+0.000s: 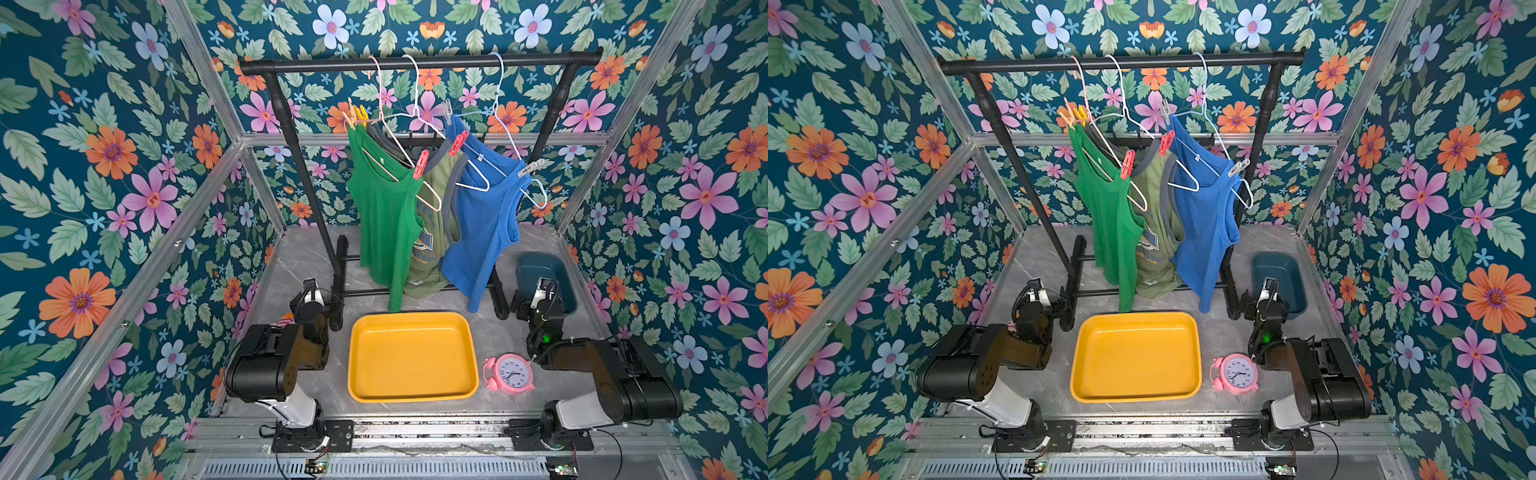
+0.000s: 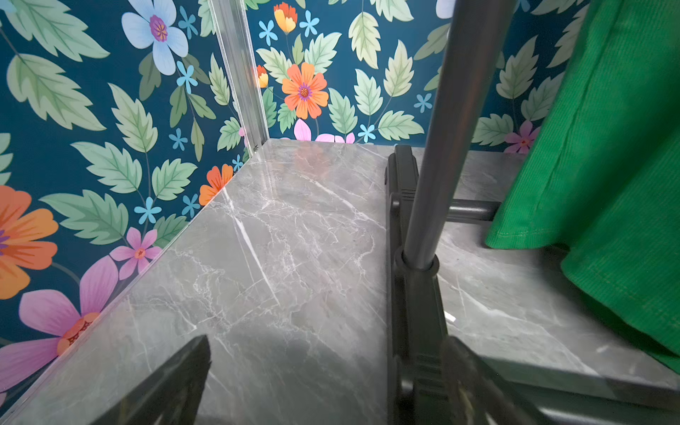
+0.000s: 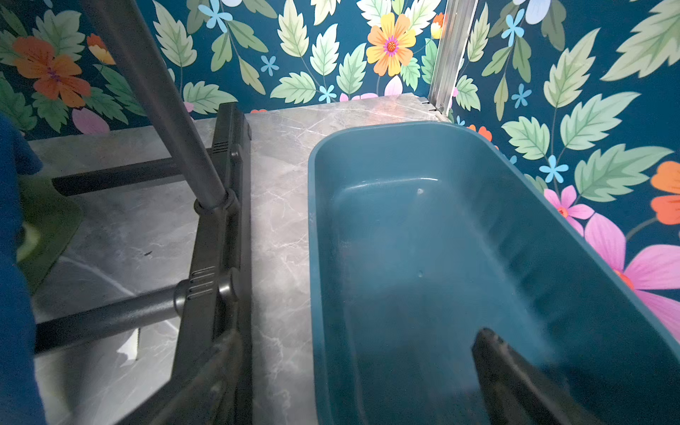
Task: Remove the clothespins securing tank tops to the hanger
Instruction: Pick up the hanger from the clothesline.
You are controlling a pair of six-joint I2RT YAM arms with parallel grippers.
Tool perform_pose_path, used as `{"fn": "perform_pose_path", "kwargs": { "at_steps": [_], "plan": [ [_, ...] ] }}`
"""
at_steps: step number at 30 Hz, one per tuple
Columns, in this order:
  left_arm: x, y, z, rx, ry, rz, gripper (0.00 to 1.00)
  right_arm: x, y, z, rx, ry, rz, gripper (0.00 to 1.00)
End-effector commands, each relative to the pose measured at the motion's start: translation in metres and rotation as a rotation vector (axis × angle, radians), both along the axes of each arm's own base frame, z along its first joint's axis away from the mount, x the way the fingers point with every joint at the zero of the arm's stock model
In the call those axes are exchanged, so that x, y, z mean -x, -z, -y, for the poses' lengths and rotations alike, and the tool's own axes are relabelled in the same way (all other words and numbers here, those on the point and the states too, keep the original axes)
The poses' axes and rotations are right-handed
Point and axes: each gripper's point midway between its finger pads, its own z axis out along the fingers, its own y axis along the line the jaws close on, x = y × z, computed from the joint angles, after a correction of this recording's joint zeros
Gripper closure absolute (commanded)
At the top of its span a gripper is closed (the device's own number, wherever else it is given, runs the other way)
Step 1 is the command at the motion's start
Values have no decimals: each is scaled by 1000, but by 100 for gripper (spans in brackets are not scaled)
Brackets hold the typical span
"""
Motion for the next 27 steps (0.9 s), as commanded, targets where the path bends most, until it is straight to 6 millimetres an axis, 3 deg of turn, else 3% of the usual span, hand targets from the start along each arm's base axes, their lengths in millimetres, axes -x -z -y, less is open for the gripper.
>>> {"fn": "perform_pose_path", "kwargs": {
  "at_steps": [1, 27],
  "plan": [
    [-1, -6, 0, -2, 3, 20, 0, -3, -6, -1, 2, -4, 24, 1],
    [-2, -5, 1, -2, 5, 19, 0, -3, -5, -1, 0, -5, 19, 1]
  ]
}}
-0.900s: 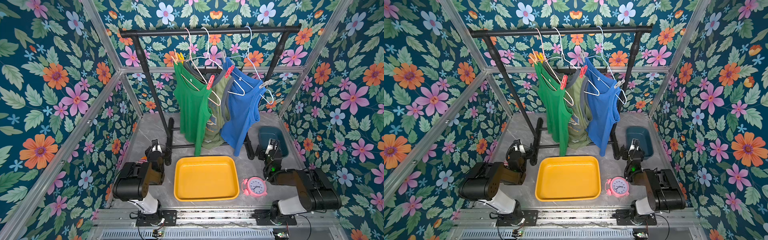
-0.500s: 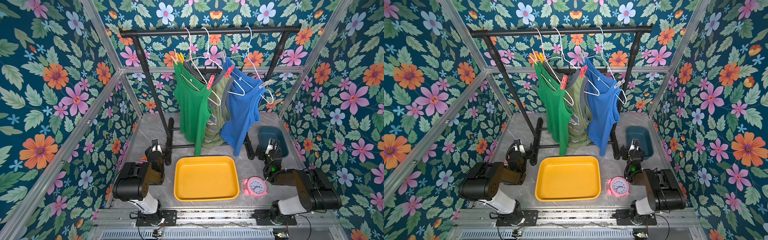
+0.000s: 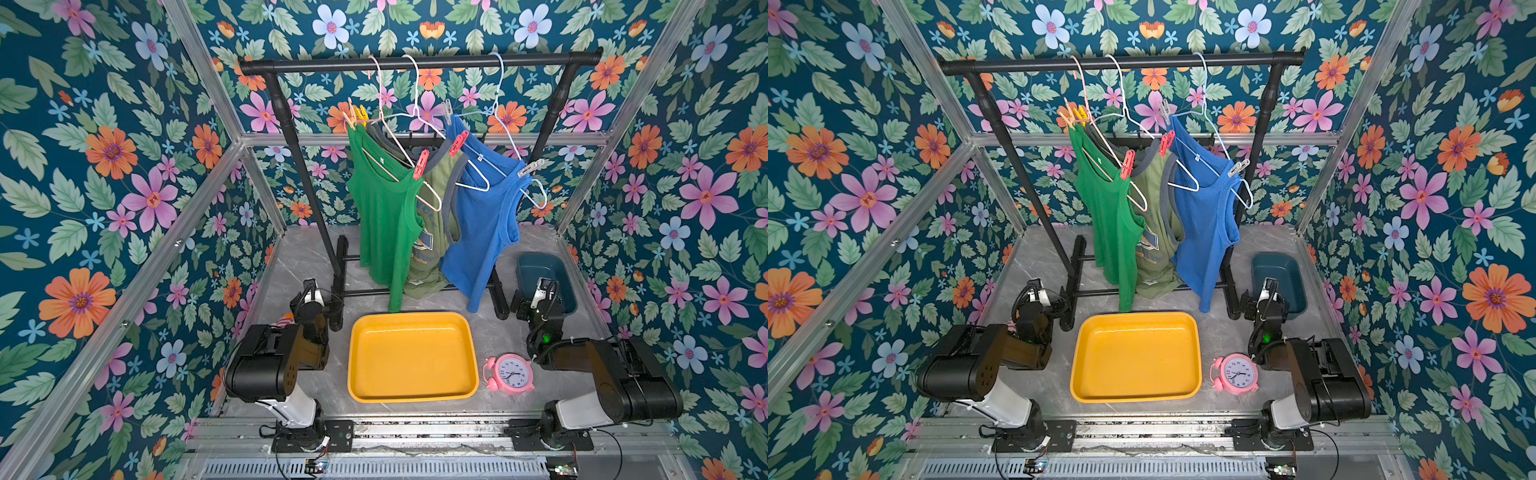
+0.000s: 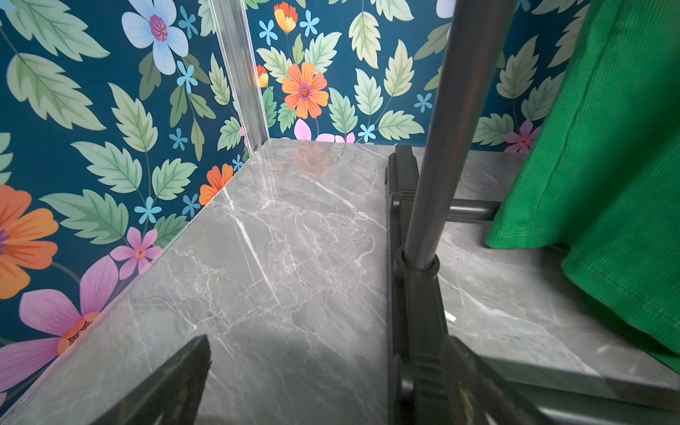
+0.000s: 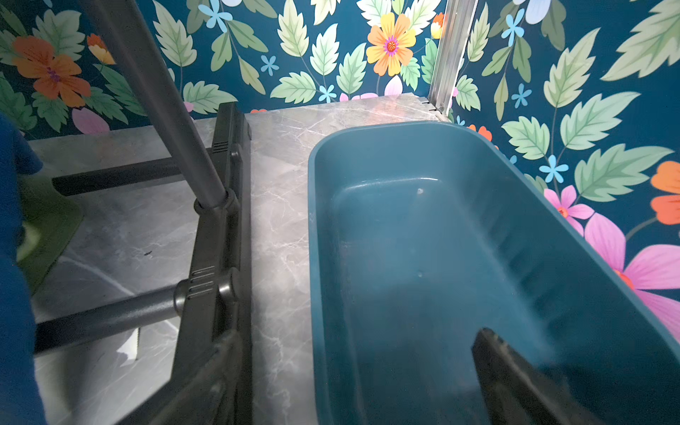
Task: Remove the clothespins securing tank tops to the hanger
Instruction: Pick up the hanger from the clothesline.
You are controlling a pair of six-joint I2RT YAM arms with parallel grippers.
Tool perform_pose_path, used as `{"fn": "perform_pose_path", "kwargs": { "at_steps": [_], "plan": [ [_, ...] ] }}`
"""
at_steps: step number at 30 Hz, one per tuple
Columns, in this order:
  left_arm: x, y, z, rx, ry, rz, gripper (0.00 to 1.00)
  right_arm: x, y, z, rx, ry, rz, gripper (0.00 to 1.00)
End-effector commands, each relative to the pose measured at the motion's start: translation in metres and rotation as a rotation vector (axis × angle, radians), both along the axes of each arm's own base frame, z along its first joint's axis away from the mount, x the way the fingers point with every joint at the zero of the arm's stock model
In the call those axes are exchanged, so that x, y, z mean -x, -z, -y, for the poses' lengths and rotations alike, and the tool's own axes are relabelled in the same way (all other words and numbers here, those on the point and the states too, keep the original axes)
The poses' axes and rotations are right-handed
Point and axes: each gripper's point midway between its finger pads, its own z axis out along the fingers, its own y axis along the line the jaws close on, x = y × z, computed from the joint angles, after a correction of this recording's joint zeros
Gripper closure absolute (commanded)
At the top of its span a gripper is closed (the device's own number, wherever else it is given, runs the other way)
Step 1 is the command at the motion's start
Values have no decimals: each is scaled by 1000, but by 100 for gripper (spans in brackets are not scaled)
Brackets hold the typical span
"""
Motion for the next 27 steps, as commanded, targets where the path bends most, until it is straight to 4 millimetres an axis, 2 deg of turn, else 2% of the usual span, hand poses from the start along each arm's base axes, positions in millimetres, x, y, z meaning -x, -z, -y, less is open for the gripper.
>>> {"fn": "perform_pose_path", "kwargs": {
  "at_steps": [1, 4, 6, 10, 14, 17, 19, 21, 25, 27],
  "plan": [
    [-2, -6, 0, -2, 3, 20, 0, -3, -6, -1, -3, -7, 19, 1],
    [0, -7, -2, -7, -6, 28, 0, -3, -6, 0, -4, -1, 24, 1],
    [-2, -15, -5, -11, -33, 34, 0, -1, -10, 3, -7, 16, 22, 1],
    [-22, -37, 0, -22, -19, -63, 0, 1, -25, 2, 16, 27, 1, 1],
    [-31, -66, 7, 38, -51, -52, 0, 3, -63, 10, 0, 95, 22, 1],
    [-33, -73, 22, 128, -44, -88, 0, 8, -92, 12, -208, 180, 19, 1],
    [-28, -84, 36, 174, -26, -72, 0, 10, -113, 0, -279, 140, -25, 1],
    [-20, -98, 41, 288, -32, -35, 0, 14, -132, -15, -302, 54, -59, 1],
    [-2, -124, 65, 431, 122, -9, 0, 33, -175, -49, -381, -148, -20, 1],
    [2, -134, 72, 445, 154, -34, 0, 44, -187, -68, -420, -253, -27, 4]
  ]
}}
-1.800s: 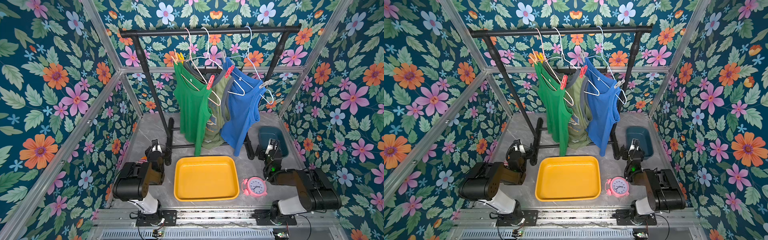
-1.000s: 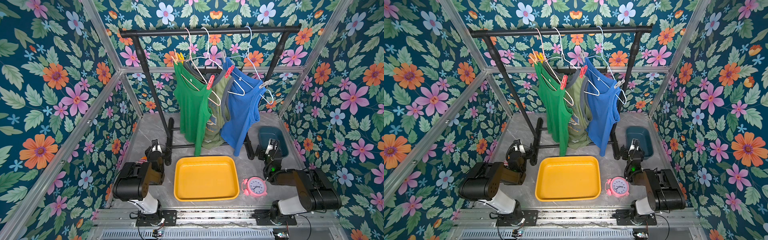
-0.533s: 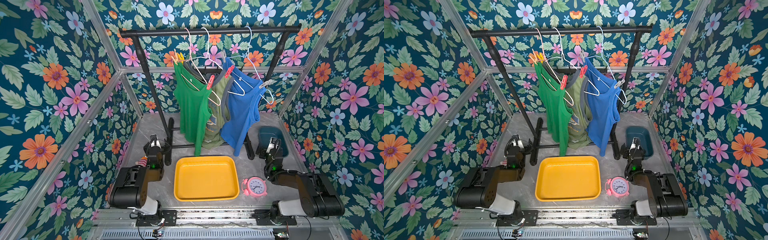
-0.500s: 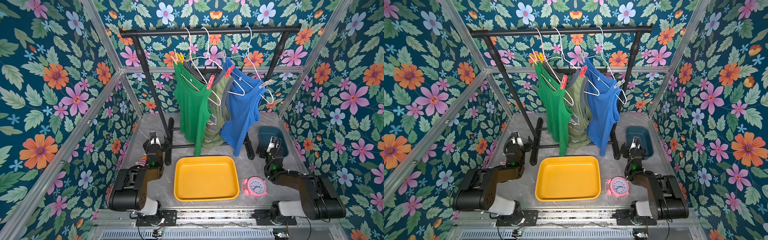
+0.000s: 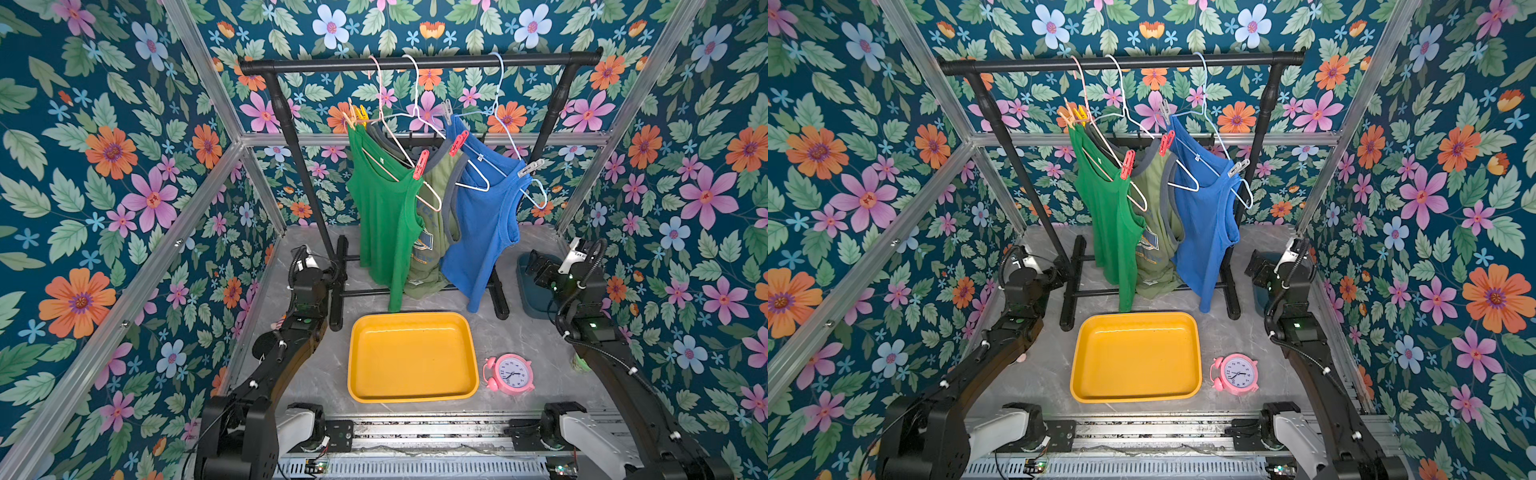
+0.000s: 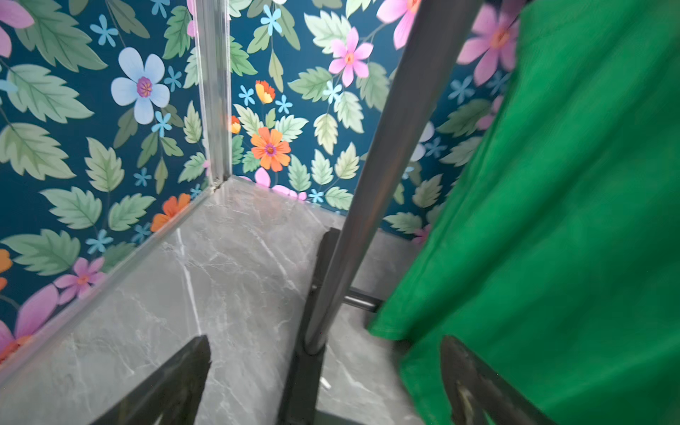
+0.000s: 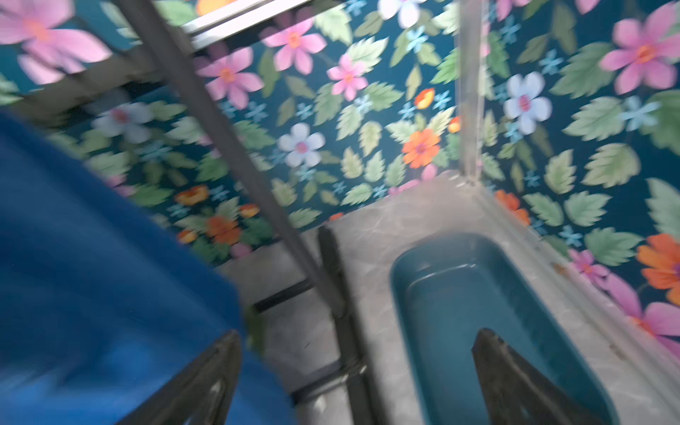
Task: Remove the clothespins securing tank tops to the hanger
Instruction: Pick up the hanger from the clothesline.
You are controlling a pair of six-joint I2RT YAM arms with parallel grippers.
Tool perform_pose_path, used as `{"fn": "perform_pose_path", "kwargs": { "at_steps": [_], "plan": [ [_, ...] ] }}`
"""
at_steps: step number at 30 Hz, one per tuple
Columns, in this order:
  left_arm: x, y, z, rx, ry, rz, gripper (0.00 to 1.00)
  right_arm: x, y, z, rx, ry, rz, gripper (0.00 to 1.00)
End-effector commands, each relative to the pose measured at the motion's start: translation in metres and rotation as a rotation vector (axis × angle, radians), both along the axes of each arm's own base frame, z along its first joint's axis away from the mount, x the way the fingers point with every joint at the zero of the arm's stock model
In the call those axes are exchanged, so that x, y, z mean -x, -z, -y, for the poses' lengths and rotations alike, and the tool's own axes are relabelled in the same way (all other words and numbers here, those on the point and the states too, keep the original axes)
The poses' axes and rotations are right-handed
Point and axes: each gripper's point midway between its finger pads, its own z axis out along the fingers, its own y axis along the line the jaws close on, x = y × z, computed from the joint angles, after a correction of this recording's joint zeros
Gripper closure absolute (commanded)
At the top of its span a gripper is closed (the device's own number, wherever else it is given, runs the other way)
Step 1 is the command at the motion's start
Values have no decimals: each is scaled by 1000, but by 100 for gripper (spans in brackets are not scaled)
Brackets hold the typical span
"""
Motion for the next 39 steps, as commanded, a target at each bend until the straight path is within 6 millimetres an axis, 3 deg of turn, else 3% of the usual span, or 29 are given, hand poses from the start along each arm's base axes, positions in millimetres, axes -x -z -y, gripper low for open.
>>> {"fn": "perform_pose_path", "kwargs": {
  "at_steps": [1, 3, 7, 10, 14, 17, 22, 25, 28, 34, 39],
  "plan": [
    [8, 4, 17, 97, 81, -91, 0, 25, 15, -42, -99, -227, -121, 6],
    [11, -3, 15, 80, 71, -125, 0, 36, 13, -53, -116, -291, -149, 14],
    [19, -21, 19, 80, 101, -128, 0, 57, 3, -74, -130, -402, -202, 16],
    [27, -32, 22, 96, 120, -106, 0, 74, -22, -93, -126, -498, -188, 23],
    [36, -51, 25, 100, 140, -84, 0, 97, -86, -103, -125, -563, -65, 30],
    [38, -66, 42, 130, 238, -60, 0, 109, -140, -95, -134, -532, 72, 31],
    [47, -97, 67, 105, 331, -14, 0, 123, -226, -101, -134, -590, 252, 37],
    [52, -105, 75, 72, 350, -10, 0, 116, -269, -99, -126, -576, 314, 39],
    [54, -104, 81, 66, 370, -15, 0, 91, -288, -99, -109, -548, 305, 41],
    [61, -106, 100, 60, 451, -14, 0, 26, -274, -100, -13, -499, 160, 41],
    [65, -104, 108, 40, 481, -20, 0, 9, -270, -88, 47, -415, 162, 43]
  ]
}}
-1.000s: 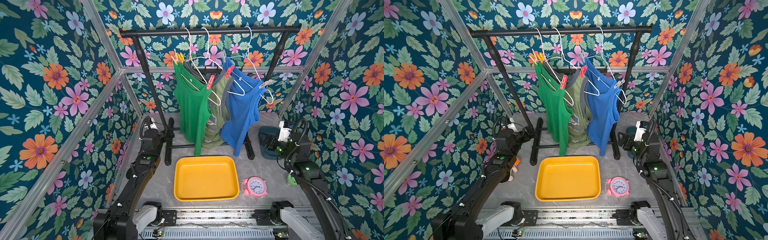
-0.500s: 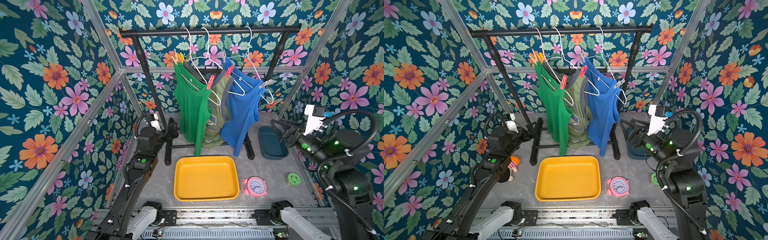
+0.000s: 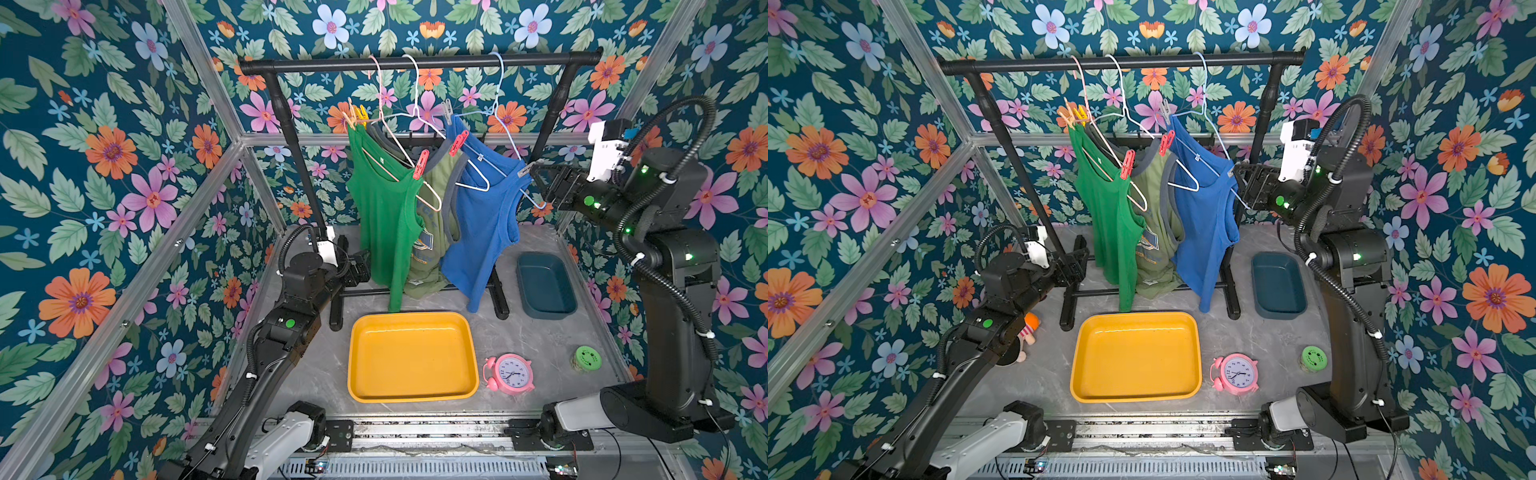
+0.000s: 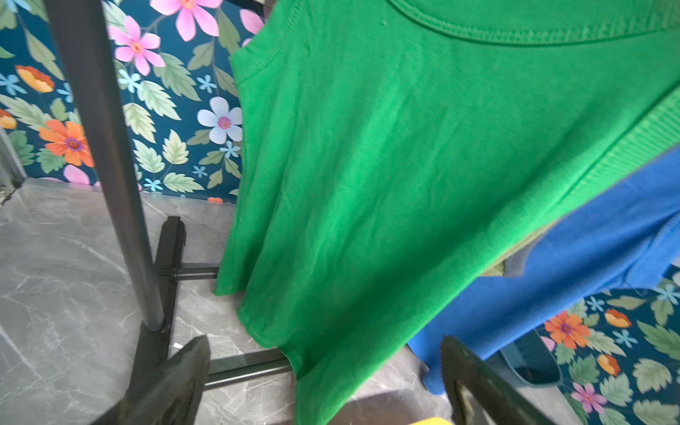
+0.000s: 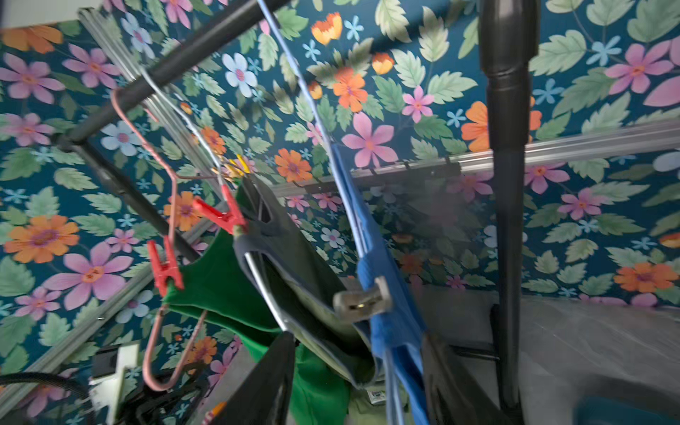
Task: Remove the clothespins securing tank tops to the hanger
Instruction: Pick up the hanger from the clothesline.
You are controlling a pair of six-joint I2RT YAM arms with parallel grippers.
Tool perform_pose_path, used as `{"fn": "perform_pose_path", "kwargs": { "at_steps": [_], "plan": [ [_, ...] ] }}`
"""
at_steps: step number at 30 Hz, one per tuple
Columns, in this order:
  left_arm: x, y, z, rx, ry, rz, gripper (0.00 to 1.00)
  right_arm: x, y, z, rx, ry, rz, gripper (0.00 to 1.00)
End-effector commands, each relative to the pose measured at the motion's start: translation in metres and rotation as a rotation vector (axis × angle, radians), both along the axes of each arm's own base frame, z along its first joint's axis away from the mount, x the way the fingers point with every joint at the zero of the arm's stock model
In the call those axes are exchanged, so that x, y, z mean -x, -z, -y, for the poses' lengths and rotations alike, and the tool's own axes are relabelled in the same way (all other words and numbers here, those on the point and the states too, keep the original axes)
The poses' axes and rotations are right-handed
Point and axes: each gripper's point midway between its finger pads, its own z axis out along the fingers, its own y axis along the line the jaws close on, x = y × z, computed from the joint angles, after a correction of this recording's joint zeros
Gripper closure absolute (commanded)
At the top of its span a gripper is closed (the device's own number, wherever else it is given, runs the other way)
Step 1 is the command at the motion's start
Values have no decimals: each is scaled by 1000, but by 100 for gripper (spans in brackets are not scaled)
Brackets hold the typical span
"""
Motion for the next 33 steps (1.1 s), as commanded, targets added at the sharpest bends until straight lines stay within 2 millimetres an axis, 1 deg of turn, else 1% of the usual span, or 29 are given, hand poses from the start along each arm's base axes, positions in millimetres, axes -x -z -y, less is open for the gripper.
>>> {"fn": "perform_pose_path", "kwargs": {
  "at_steps": [1, 3, 5, 9, 12, 15, 20, 25, 33],
  "plan": [
    [1, 1, 4, -21, 18, 5, 0, 2, -4, 11, 58, 61, 49, 44],
    [1, 2, 4, -29, 20, 4, 0, 1, -5, 12, 72, 67, 62, 45],
    [1, 6, 6, -35, 24, -2, 0, 0, -1, 11, 81, 60, 48, 47],
    [0, 8, 13, -41, 58, -10, 0, -2, 19, 2, 89, 5, -15, 47],
    [-1, 7, 16, -54, 66, -4, 0, 1, 27, -3, 89, -27, -35, 47],
    [-4, 5, 17, -68, 65, -1, 0, 3, 28, -3, 91, -28, -24, 48],
    [-6, 11, 21, -68, 78, -19, 0, 3, 27, -3, 107, -30, -14, 50],
    [-4, 14, 23, -59, 81, -25, 0, -2, 32, -3, 136, -33, -24, 56],
    [-2, 16, 26, -57, 89, -27, 0, -6, 32, -4, 146, -40, -24, 64]
  ]
}}
